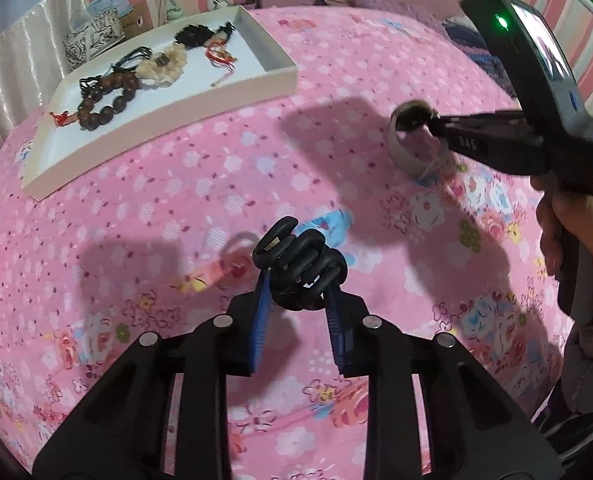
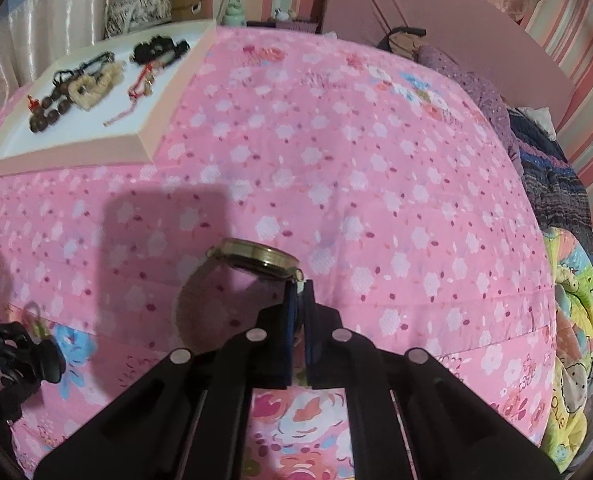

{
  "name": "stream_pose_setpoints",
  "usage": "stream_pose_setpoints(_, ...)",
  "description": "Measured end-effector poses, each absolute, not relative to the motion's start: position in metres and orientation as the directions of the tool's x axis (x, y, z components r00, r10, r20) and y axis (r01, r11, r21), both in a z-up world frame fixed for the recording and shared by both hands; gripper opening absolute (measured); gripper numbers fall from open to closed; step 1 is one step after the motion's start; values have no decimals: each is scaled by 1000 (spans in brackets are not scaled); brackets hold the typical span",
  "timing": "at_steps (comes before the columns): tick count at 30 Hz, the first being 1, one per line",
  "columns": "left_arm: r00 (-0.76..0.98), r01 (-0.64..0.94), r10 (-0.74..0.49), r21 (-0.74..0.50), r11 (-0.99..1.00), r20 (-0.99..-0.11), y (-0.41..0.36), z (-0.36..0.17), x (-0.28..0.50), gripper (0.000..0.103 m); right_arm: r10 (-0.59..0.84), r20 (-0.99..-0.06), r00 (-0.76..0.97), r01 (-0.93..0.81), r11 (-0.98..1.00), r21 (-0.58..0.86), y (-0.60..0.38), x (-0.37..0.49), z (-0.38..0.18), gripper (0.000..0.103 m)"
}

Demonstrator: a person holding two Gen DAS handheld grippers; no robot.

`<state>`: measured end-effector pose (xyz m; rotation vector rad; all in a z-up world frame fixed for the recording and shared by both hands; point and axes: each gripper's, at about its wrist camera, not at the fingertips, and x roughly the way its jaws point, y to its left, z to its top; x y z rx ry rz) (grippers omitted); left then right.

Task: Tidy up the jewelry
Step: 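Carry the claw clip with the left tool into the tray while the right tool carries the watch there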

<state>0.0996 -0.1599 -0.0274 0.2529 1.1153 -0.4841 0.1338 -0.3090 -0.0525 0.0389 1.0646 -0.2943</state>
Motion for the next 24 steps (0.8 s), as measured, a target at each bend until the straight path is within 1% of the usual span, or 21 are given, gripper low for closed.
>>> stream_pose_setpoints(4, 389, 463, -257, -54, 885, -885, -140, -12, 108, 25, -218, -847, 485, 256, 961, -101, -302, 136, -41, 3)
stream_pose_setpoints(11, 451, 382, -271, -91, 920, -851, -95, 15, 145, 25, -189, -807, 560, 233, 970, -66, -281, 150, -13, 3)
stream_pose_setpoints(17, 517, 305, -239, -85, 949, -822, -61, 35, 191, 25, -138, -777, 614, 188, 982, -26, -251, 183, 13, 3)
stream_pose_setpoints(24, 555, 247, -210, -82, 966, -805, -39, 37, 245, 25, -73, -765, 640, 158, 987, 39, -223, 233, 19, 3)
